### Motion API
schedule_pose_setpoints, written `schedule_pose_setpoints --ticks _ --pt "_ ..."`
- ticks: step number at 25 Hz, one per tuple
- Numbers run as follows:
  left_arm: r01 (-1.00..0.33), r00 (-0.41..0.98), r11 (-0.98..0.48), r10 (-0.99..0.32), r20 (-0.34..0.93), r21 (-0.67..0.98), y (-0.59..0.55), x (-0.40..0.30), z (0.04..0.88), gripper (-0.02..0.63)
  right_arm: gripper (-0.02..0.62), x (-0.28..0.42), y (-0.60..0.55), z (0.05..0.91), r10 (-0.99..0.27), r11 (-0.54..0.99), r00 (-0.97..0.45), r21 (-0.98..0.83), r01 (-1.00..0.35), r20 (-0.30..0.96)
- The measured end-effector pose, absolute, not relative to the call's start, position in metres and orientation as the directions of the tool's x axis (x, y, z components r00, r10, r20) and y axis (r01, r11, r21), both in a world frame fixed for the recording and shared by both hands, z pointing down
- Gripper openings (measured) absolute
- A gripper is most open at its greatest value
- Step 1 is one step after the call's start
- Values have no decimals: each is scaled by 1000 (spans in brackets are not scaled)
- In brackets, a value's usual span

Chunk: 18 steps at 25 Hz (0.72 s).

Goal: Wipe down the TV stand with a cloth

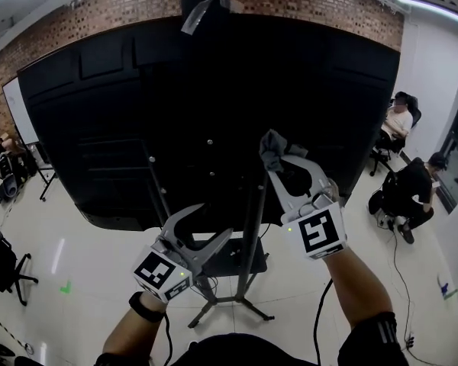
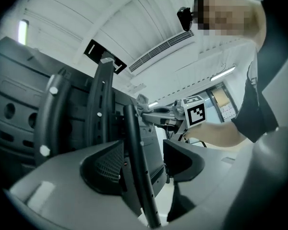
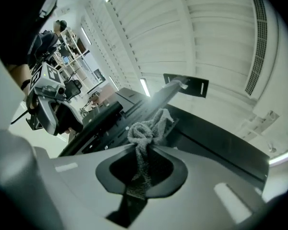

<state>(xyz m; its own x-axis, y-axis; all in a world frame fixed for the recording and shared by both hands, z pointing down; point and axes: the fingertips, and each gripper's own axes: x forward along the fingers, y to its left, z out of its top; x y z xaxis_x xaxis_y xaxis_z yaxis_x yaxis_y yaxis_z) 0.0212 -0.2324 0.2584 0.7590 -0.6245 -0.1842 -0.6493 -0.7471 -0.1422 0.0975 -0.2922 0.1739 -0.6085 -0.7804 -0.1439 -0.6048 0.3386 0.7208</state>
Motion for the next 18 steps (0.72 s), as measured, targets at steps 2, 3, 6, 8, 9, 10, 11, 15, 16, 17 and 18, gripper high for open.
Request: schedule_pose_setpoints --ticks 2,3,6,8,9,10,11,15,16,17,18 --pt "-662 748 -734 -635 -193 -148 -230 -9 252 279 35 66 -284 162 -765 333 -624 730 -596 -160" --pt "-670 741 -727 -641 -199 -152 -230 -26 249 281 35 50 -279 156 -759 331 -630 736 -591 -164" --pt "-697 715 -700 -664 -217 -155 -228 -76 242 279 35 -2 -267 147 -743 338 -652 757 -559 -150" --pt "-717 695 -682 -682 -227 -147 -228 -109 239 279 35 -40 -260 145 -727 352 -673 768 -534 -134" --pt "-725 687 -674 -690 -230 -144 -228 -124 239 278 35 -60 -257 144 -718 358 -684 774 -522 -129" --pt "-733 678 -666 -697 -232 -143 -227 -139 239 278 35 -81 -254 144 -707 362 -696 780 -511 -127" --pt "-739 671 -658 -704 -232 -142 -226 -153 240 278 35 -101 -251 144 -695 365 -708 787 -498 -126" --pt "-757 652 -637 -724 -226 -142 -221 -202 245 278 35 -181 -247 156 -676 361 -734 835 -415 -72" --pt "-761 648 -634 -728 -225 -141 -220 -213 247 278 35 -199 -248 161 -680 356 -731 848 -392 -52" --pt "-765 643 -629 -732 -224 -138 -219 -223 248 278 35 -214 -252 166 -688 348 -725 861 -370 -33" --pt "-769 639 -625 -736 -224 -136 -218 -233 249 278 35 -229 -256 171 -699 337 -715 875 -348 -15"
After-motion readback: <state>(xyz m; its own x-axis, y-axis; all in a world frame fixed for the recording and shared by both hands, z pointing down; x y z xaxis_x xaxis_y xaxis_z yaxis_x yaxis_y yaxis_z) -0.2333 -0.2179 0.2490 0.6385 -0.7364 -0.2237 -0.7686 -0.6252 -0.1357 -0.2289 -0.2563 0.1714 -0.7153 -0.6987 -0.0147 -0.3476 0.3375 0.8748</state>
